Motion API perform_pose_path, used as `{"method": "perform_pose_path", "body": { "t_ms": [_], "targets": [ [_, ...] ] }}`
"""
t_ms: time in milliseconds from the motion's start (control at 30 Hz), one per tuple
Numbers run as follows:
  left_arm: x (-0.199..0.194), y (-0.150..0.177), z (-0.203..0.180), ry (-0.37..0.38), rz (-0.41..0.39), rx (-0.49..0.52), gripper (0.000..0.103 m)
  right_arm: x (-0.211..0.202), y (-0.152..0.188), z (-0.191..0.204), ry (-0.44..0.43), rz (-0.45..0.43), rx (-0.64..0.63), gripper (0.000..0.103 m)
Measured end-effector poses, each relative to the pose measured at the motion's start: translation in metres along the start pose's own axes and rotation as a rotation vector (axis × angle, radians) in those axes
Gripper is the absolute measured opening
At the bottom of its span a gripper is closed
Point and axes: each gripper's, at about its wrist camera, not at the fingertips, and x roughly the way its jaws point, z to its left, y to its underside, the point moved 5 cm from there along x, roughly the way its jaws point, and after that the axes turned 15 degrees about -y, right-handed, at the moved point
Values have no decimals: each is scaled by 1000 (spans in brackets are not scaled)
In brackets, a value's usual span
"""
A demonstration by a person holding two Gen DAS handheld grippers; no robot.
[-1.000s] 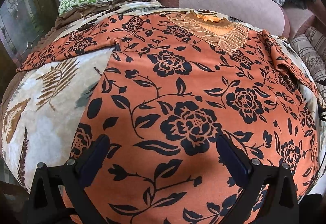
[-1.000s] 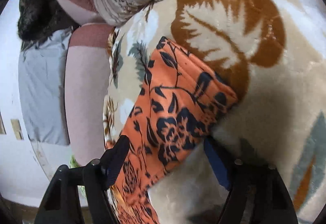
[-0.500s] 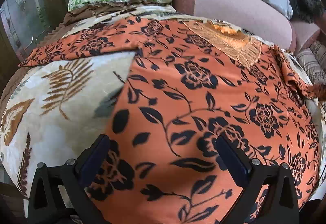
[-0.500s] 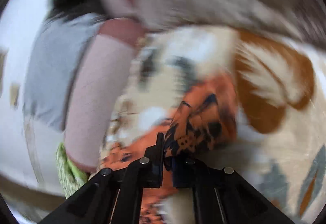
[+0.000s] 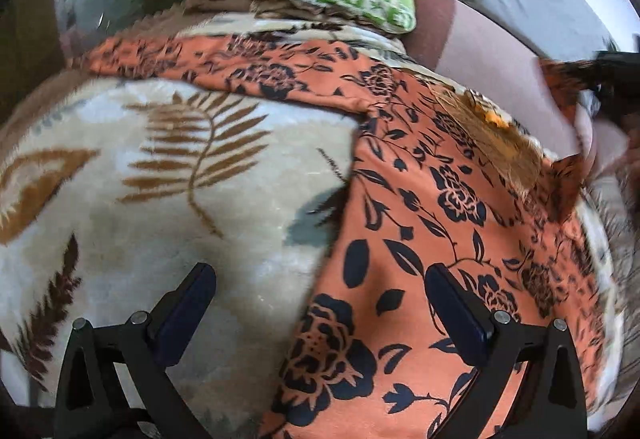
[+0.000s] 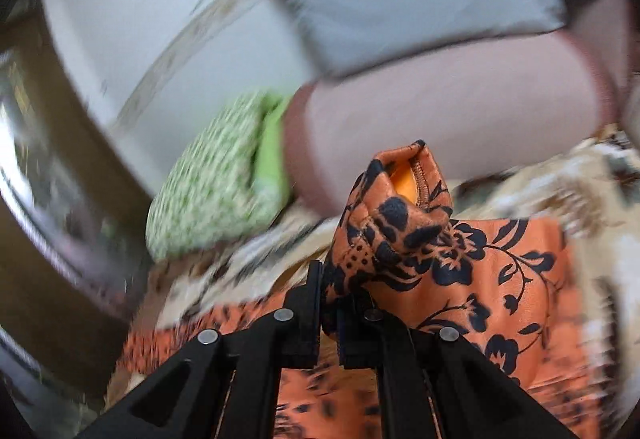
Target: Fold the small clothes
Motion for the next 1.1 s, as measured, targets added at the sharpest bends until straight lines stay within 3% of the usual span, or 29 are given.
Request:
{"method": "perform_pose_path", "body": {
  "t_ms": [100, 300, 433, 467, 533, 567, 600, 733, 833, 933, 1000, 1100],
  "targets": [
    [3, -1, 4, 26, 19, -37, 103, 73, 36, 18, -20, 105, 2, 6],
    [1, 1, -5, 29, 5, 12, 103, 164, 106, -8, 74, 351, 31, 10],
    [1, 0, -7, 50, 10, -2, 103, 162, 119, -6, 48, 351, -18, 14],
    [2, 0, -8, 50, 10, -1, 103, 159, 122, -3, 36, 363, -32, 22],
    [2, 0, -10, 49, 11, 8, 103, 157, 128, 5, -5, 393, -81, 43],
    [2, 1, -11, 52, 12, 11, 103, 156, 129, 10, -35, 404, -89, 68],
    [2, 1, -11, 55, 14, 11, 103, 155, 131, 14, -64, 411, -88, 80],
    [3, 1, -11, 54, 15, 7, 103, 142, 132, 22, -136, 445, -83, 81],
    [3, 1, -9, 52, 12, -2, 103, 112, 125, -2, -163, 406, 28, 81],
    [4, 1, -10, 49, 15, -8, 103, 82, 118, -52, -156, 320, 242, 81],
    [4, 1, -10, 48, 15, -11, 103, 66, 116, -82, -231, 255, 438, 81],
    [5, 2, -12, 41, 13, -4, 103, 71, 112, -81, -316, 233, 539, 82]
  ]
}}
